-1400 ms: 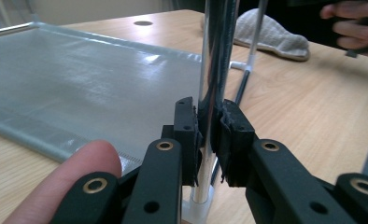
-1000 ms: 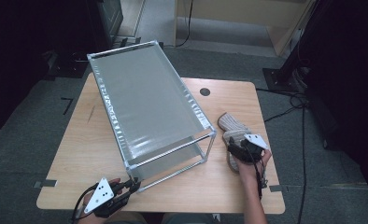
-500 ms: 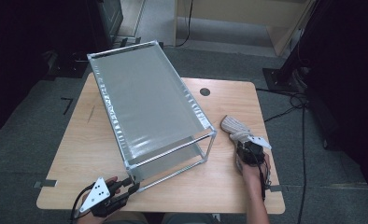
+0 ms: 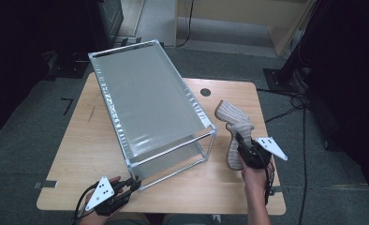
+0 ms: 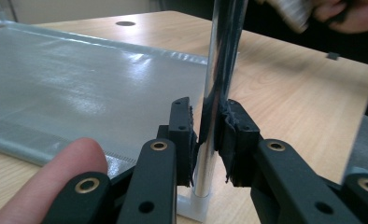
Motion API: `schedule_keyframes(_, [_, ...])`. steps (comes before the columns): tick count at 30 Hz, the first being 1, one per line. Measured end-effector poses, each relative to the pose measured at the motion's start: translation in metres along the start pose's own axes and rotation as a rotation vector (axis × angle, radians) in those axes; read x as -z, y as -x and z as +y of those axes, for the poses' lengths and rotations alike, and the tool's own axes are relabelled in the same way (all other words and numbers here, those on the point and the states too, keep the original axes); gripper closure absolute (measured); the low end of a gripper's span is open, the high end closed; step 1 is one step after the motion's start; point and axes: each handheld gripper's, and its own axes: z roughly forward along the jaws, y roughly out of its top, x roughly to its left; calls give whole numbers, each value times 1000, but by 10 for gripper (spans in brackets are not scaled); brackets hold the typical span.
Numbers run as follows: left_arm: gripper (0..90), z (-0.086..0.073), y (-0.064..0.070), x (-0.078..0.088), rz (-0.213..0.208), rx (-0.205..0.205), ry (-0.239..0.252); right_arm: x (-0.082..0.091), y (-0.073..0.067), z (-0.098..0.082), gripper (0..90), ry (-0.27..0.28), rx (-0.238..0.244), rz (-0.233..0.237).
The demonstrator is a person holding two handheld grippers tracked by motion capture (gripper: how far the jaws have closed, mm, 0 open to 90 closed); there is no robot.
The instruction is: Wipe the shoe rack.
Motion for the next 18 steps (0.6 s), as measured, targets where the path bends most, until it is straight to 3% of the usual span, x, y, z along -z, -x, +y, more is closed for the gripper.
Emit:
schedule_keyframes(6, [763, 2, 2, -7, 0, -13, -6, 28, -38, 28, 677, 128, 45, 97])
schedule_keyframes(11, [797, 3, 1, -10, 5, -6, -11, 44, -73, 40, 663, 212, 100, 159])
schedule_keyframes(13, [798, 3, 1, -11, -2, 3, -13, 45, -88, 40, 658, 222, 143, 184])
schedule_keyframes(16, [800, 3, 0, -12, -4, 5, -21, 41, -111, 38, 645, 191, 231, 228])
schedule_keyframes(18, [801, 2, 1, -13, -3, 7, -23, 38, -120, 34, 639, 177, 261, 255])
